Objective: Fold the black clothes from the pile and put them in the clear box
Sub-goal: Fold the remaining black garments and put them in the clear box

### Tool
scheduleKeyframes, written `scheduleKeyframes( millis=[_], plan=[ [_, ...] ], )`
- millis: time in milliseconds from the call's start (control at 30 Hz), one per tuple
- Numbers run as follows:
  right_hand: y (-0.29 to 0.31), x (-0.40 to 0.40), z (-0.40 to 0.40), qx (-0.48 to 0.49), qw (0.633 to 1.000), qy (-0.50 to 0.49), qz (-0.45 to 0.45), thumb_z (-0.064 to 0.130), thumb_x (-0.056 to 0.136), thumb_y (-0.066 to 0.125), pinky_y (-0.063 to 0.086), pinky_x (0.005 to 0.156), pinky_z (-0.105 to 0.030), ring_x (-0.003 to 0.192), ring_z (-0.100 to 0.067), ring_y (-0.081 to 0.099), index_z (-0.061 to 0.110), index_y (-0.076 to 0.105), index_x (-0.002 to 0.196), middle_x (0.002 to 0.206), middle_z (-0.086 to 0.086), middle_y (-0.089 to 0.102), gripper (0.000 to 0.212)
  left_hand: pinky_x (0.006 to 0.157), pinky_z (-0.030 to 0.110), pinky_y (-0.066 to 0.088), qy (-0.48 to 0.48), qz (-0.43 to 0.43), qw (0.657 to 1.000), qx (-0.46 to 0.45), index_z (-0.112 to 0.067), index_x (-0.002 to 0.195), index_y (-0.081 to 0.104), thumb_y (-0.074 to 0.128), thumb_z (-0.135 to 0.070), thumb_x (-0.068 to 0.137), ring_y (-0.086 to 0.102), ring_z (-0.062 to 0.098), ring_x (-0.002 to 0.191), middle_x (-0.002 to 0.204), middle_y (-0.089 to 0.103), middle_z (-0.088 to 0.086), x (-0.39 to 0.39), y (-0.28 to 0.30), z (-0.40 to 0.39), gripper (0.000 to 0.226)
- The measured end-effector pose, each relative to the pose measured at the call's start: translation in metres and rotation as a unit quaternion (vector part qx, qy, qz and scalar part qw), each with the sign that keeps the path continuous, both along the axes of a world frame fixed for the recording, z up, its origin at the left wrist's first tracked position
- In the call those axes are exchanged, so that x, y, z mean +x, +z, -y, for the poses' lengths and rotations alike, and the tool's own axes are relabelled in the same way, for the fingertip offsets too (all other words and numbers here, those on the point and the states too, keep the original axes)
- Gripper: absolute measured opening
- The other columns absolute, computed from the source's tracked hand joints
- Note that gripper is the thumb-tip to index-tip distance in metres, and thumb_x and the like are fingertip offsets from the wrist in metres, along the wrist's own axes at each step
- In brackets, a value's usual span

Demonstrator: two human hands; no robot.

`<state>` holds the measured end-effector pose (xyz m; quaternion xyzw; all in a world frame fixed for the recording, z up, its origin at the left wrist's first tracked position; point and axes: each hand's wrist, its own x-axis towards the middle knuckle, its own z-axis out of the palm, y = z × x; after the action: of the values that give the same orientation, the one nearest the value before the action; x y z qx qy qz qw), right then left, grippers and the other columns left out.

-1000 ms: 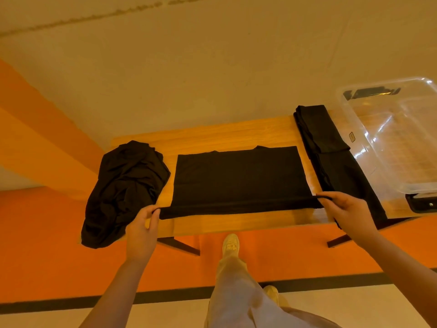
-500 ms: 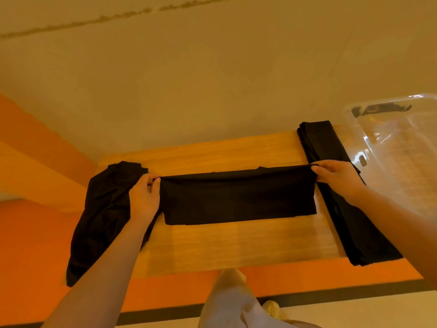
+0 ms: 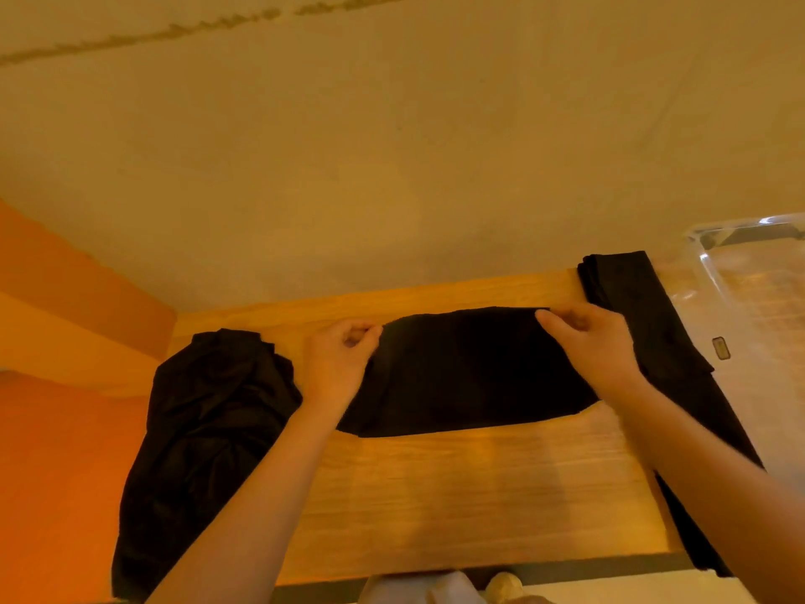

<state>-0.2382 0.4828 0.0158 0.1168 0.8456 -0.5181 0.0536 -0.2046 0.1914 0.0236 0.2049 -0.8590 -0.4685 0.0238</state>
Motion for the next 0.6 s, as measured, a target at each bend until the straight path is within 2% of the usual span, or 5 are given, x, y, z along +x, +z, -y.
scheduleKeyframes(
  millis=[67,100,233,400,600],
  plan=[
    [0.006,0.024,0.021,-0.018,0.999,0.035,0.006,0.031,0.088,0.065,0.054,0.074,-0.022,0.085,-0.003,0.066,0.031,0.069,0.096,0.089,0.010,0.070,0.009,0.081,0.030,0.056,-0.026,0.012,0.999,0.024,-0.027,0.093,0.071,0.070,-0.027,0.086,0.067,0.006,0.083,0.087,0.069,-0.013,0.015,0.005,-0.023,0.007],
    [0.007,0.035,0.032,-0.026,0.998,0.049,0.006,0.029,0.088,0.065,0.054,0.072,-0.019,0.084,-0.001,0.066,0.028,0.070,0.099,0.089,0.010,0.070,0.012,0.083,0.029,0.056,-0.035,0.016,0.999,0.038,-0.025,0.098,0.072,0.070,-0.027,0.086,0.067,0.005,0.084,0.089,0.070,-0.013,0.022,0.005,-0.035,0.012],
    [0.002,0.067,0.072,-0.049,0.995,0.070,-0.057,0.019,0.086,0.068,0.056,0.079,-0.023,0.087,0.000,0.066,0.020,0.071,0.105,0.092,0.011,0.070,0.019,0.085,0.026,0.055,-0.061,0.001,0.997,0.046,-0.018,0.108,0.071,0.068,-0.020,0.088,0.068,0.004,0.086,0.091,0.068,-0.014,0.042,0.006,-0.071,0.021],
    [-0.008,0.083,0.088,-0.063,0.987,0.077,-0.130,0.014,0.088,0.067,0.055,0.078,-0.021,0.090,-0.002,0.066,0.022,0.071,0.104,0.095,0.010,0.070,0.018,0.084,0.021,0.055,-0.056,-0.023,0.996,0.062,-0.020,0.113,0.069,0.061,-0.016,0.093,0.067,0.002,0.091,0.094,0.068,-0.015,0.060,0.003,-0.086,0.023],
    [-0.016,0.096,0.090,-0.013,0.978,0.101,-0.184,0.015,0.088,0.067,0.051,0.079,-0.014,0.092,0.000,0.063,0.016,0.072,0.106,0.101,0.007,0.067,0.019,0.082,0.017,0.054,-0.052,-0.029,0.997,0.047,-0.019,0.117,0.066,0.058,-0.018,0.094,0.067,0.000,0.091,0.097,0.071,-0.011,0.075,0.002,-0.085,0.024]
  ],
)
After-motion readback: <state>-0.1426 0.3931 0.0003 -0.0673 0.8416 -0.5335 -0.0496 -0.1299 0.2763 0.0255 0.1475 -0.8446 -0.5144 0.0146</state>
